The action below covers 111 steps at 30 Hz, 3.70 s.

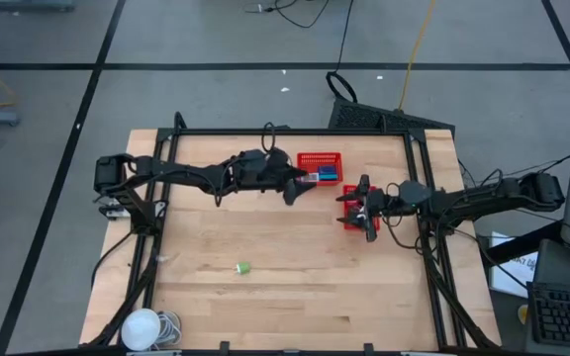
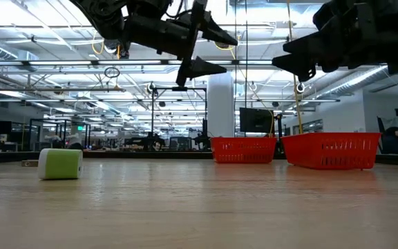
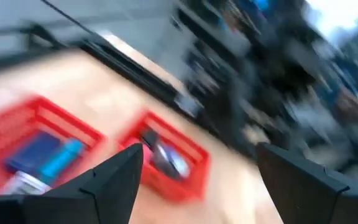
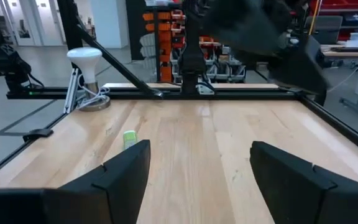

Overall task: Pick & Place Office items
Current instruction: Put the green charger adapter into the bottom red bin

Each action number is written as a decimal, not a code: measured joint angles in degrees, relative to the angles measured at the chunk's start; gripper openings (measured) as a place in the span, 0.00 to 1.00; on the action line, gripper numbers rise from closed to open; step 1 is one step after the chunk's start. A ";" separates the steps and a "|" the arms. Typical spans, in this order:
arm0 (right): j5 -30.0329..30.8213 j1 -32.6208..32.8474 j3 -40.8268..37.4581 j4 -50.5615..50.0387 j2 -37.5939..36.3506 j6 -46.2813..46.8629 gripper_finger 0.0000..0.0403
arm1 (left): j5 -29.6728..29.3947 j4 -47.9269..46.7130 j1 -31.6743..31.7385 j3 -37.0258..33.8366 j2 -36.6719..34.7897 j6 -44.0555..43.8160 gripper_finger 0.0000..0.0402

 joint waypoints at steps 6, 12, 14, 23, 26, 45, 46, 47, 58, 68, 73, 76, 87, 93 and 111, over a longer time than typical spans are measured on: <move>-0.12 0.07 0.00 -2.77 0.00 0.59 0.65 | 18.01 -12.05 -5.63 0.01 0.00 5.55 0.78; -0.14 0.09 0.00 -3.60 0.00 0.52 0.65 | 7.88 -39.88 -17.51 0.01 0.00 8.64 0.77; -0.17 0.09 0.00 -3.76 0.00 0.52 0.65 | 0.46 -49.55 -20.79 0.01 0.00 4.84 0.76; -0.19 0.09 0.00 -4.25 0.00 0.40 0.65 | -8.03 -68.78 -31.06 0.01 0.00 -14.09 0.72; -0.19 0.09 0.00 -4.29 0.00 0.63 0.65 | -8.60 -67.83 -33.62 0.01 0.00 -14.42 0.72; -0.21 0.09 0.00 -4.34 0.00 1.44 0.65 | 3.43 -52.52 -34.29 -0.02 -0.29 -16.34 0.68; -0.21 0.09 0.00 -4.35 0.00 1.44 0.65 | 5.09 -53.86 -34.66 -0.02 -0.34 -18.15 0.67; -0.21 0.09 0.00 -4.37 0.00 1.44 0.65 | 6.48 -55.45 -35.08 -0.02 -0.35 -19.89 0.66; -0.21 0.11 0.00 -4.38 0.00 1.45 0.65 | -1.77 -65.71 -41.40 -0.04 -0.35 -33.46 0.61; -0.21 0.09 0.00 -4.39 0.02 1.46 0.65 | -8.88 -63.55 -40.65 -0.02 0.18 -33.47 0.61; -0.21 0.11 0.00 -4.39 0.00 1.46 0.65 | -9.53 -62.83 -40.37 -0.02 3.46 -32.83 0.61; -0.21 0.11 0.00 -4.38 0.00 1.46 0.65 | -9.15 -61.67 -40.12 -0.04 5.43 -28.35 0.61; -0.14 0.11 0.00 -4.35 0.02 1.46 0.65 | -14.70 -62.70 -37.29 -0.02 6.10 -16.88 0.61; -0.08 0.11 0.00 -4.35 0.02 1.46 0.65 | -22.74 -62.51 -32.06 -0.04 6.10 -18.57 0.61; -0.15 0.11 0.00 -4.40 0.02 1.46 0.65 | 11.47 -59.06 -15.13 -0.04 5.57 -25.08 0.61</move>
